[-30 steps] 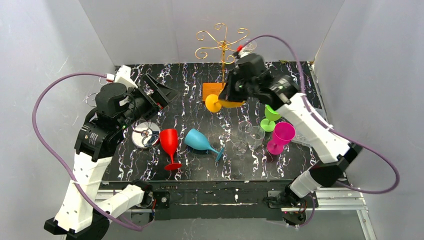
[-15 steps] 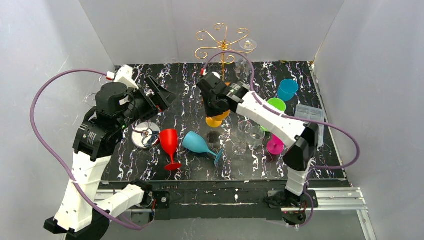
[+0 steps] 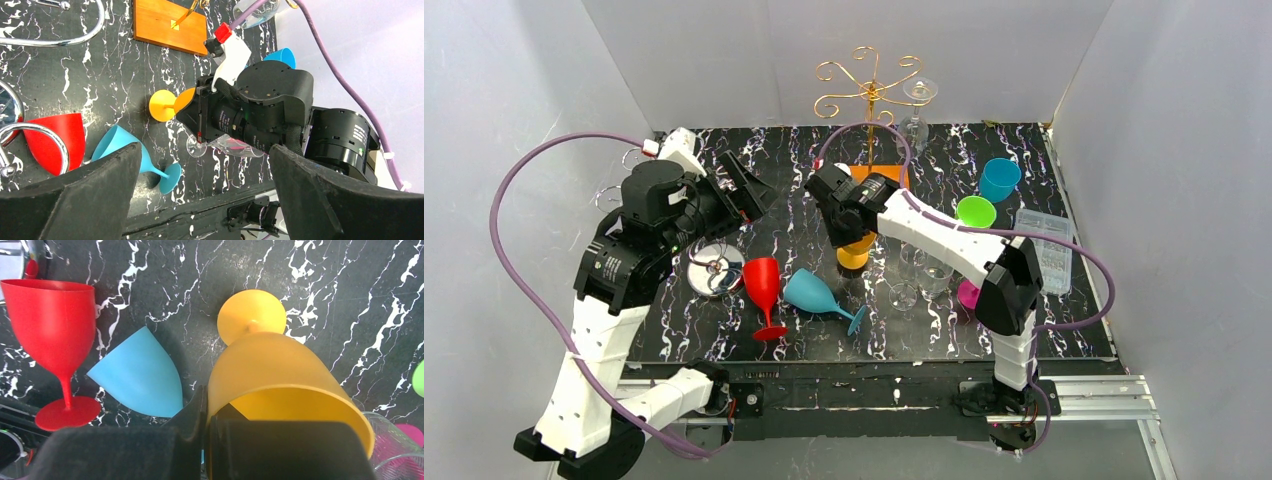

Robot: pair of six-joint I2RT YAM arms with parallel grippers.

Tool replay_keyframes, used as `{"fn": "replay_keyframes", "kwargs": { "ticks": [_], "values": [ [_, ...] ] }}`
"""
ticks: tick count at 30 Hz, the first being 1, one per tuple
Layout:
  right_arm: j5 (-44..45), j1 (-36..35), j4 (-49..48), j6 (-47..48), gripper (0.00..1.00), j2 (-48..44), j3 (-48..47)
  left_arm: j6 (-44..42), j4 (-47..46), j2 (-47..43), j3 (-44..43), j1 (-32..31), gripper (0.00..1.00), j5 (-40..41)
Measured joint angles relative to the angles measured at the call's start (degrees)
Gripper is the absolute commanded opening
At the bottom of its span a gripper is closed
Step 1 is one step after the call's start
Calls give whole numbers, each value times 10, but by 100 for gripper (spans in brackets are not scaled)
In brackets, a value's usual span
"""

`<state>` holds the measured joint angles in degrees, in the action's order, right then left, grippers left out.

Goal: Take the wine glass off the wine glass rack
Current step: Place the wine glass at the center of the board.

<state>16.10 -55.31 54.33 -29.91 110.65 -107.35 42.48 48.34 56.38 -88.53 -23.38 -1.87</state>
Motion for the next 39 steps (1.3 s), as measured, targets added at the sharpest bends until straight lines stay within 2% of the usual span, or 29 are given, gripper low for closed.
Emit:
{"fn": "replay_keyframes", "kwargs": {
  "ticks": [8,17,23,32,39],
  "values": [
    [-6,0,-16,2,13,5,26,-1,0,5,0,0,98,0],
    [-10,0,-19,3,42,13,32,-1,0,5,0,0,98,0],
    [-7,0,-7,6,51,13,12,-1,-1,6,0,0,98,-1],
    [5,-2,27,9,69,8,-58,-1,-1,12,0,0,98,-3],
    [10,-3,68,13,91,-19,-121,-1,-1,14,0,0,98,-5]
  ]
}}
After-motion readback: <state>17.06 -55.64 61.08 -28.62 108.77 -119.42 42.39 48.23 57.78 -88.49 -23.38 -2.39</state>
